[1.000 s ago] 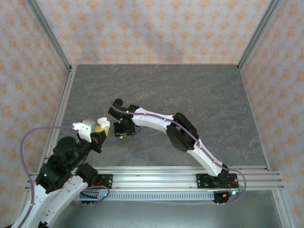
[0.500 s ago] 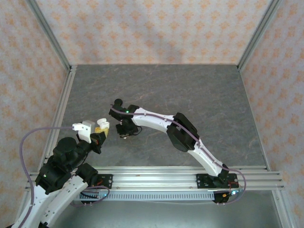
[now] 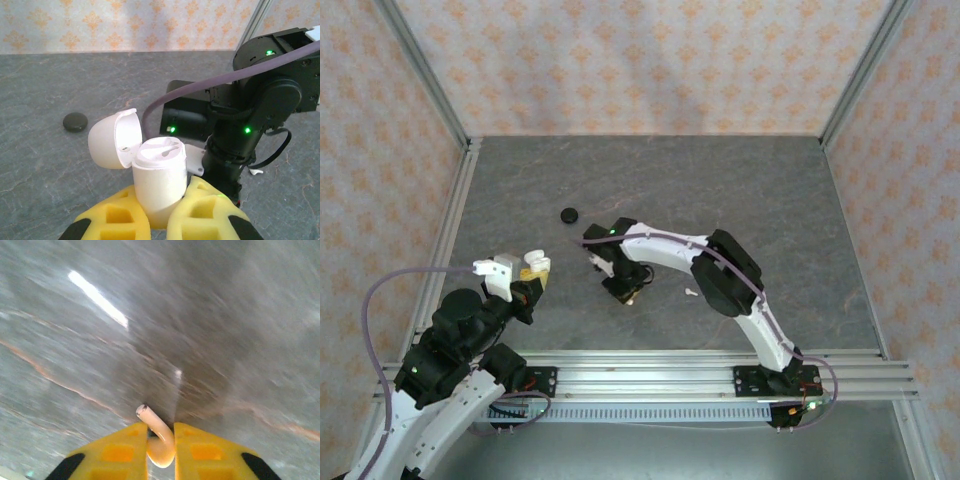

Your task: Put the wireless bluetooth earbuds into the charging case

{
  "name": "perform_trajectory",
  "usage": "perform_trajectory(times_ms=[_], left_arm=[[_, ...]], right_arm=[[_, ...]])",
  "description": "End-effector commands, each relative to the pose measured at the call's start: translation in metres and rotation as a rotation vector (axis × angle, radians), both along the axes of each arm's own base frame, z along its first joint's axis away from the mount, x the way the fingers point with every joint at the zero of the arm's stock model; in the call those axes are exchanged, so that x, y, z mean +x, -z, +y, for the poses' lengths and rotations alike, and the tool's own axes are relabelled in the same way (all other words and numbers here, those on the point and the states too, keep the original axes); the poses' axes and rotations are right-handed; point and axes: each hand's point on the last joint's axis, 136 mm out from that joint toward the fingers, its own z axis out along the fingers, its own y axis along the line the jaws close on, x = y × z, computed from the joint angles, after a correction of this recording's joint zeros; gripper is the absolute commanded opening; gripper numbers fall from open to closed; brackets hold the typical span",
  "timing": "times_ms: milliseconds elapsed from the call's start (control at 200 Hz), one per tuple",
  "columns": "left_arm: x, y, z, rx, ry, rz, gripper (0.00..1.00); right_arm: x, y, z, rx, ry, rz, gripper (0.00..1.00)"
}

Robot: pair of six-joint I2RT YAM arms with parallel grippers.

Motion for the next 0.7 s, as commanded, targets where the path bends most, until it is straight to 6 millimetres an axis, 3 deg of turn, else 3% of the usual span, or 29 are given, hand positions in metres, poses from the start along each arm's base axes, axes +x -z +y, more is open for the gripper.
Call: perform_trajectory(times_ms=[0,125,400,550,691], left_arm=[[0.000,-0.002,0.001,-0.017,-0.011,-0.006,0.00],[0.000,-0.005,0.004,0.005,-0.019,-0.015,0.00],[0.005,0.000,0.000,0.007,-0.016,-0.006,0.00],[0.007,0.002,-0.002,0.002,-0.011,0.001,0.00],[0.010,0.004,-0.006,-0.003,0.000,0.006,0.00]], right_arm=[[-0.003,-0.004,-0.015,0.019,-0.057,0.019,0.28],[0.005,-0.031,0.005,0.143,0.004,-0.042,0.38],[0.026,-0.093,0.015,0.286,0.281,-0.178,0.41],[0.019,-0.091,0.001,0.297,0.547,-0.157,0.39],[-0.003,-0.075,0.018,0.442,0.716,-0.007,0.30]])
